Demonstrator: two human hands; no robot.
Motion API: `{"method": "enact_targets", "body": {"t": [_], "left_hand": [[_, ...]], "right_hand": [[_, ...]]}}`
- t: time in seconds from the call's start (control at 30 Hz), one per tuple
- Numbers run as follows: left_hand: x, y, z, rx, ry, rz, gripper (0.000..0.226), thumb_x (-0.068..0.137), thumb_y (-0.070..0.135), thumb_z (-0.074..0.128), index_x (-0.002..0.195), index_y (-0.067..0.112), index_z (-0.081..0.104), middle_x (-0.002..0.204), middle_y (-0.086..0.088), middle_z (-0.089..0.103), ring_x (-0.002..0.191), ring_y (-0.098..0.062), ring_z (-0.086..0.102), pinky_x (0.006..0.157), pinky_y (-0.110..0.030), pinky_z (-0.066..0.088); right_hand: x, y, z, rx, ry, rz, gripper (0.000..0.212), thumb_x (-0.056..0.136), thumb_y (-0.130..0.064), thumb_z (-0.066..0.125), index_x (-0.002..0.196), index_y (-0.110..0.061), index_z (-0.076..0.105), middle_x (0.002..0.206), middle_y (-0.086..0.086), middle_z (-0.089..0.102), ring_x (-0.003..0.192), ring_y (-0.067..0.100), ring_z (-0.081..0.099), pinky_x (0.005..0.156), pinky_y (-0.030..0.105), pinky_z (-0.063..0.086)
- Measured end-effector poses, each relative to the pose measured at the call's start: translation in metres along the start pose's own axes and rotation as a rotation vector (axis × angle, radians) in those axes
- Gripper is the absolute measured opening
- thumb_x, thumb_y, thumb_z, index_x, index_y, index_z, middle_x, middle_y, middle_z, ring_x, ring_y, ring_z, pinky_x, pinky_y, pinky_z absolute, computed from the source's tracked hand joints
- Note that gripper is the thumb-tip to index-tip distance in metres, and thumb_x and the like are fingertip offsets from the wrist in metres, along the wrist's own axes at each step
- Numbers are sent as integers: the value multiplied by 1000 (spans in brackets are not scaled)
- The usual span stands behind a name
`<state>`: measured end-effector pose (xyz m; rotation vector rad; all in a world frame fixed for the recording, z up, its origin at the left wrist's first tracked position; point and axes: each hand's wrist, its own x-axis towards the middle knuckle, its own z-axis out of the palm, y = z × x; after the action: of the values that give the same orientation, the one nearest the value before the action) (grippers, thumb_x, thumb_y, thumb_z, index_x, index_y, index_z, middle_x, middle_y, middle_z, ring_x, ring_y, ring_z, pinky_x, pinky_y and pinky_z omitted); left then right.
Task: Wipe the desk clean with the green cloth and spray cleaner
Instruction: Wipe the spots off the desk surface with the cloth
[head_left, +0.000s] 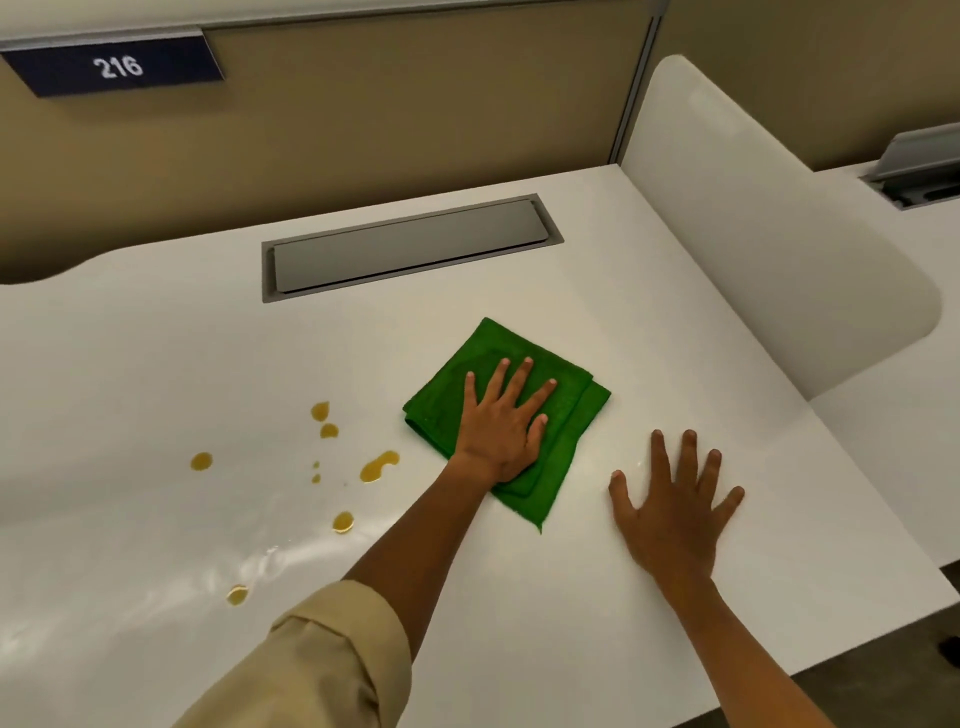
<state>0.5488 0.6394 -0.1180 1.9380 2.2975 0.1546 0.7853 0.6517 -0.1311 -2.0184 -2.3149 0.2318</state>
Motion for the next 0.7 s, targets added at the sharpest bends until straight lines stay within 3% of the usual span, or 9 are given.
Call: {"method": "enact_targets", "body": {"t": [0.4, 0.7], "left_hand": [[-40, -96, -13, 42, 50, -170, 62, 95, 57, 12, 153, 39, 12, 164, 0, 8, 150, -29, 8, 116, -64, 8], [-117, -83, -7, 25, 71, -193, 63, 95, 56, 14, 154, 35, 15, 164, -3, 10, 150, -31, 8, 115, -65, 11]], "right_hand": [[1, -2, 1, -5, 10, 9, 81, 84, -71, 21, 155, -33, 13, 165, 3, 6, 151, 31, -1, 116, 63, 1], [-2, -7, -3, -13, -39, 12, 82, 84, -71, 16, 156, -32, 10, 165, 3, 0, 151, 32, -5, 116, 63, -3]]}}
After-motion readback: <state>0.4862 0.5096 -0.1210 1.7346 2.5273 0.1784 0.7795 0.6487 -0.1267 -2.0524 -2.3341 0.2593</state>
